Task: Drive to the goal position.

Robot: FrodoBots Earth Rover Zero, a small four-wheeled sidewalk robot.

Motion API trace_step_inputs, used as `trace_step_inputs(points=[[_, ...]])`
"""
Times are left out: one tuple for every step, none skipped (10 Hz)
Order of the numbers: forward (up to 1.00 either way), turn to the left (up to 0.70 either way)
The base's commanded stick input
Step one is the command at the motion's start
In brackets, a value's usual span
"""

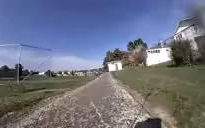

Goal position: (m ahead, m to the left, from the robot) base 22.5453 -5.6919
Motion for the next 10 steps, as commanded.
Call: trace_step_inputs(points=[[0.70,0.00],[0.70,0.00],[0.70,0.00],[0.70,0.00],[0.70,0.00],[0.70,0.00],[0.70,0.00],[0.70,0.00],[0.70,0.00],[0.70,0.00]])
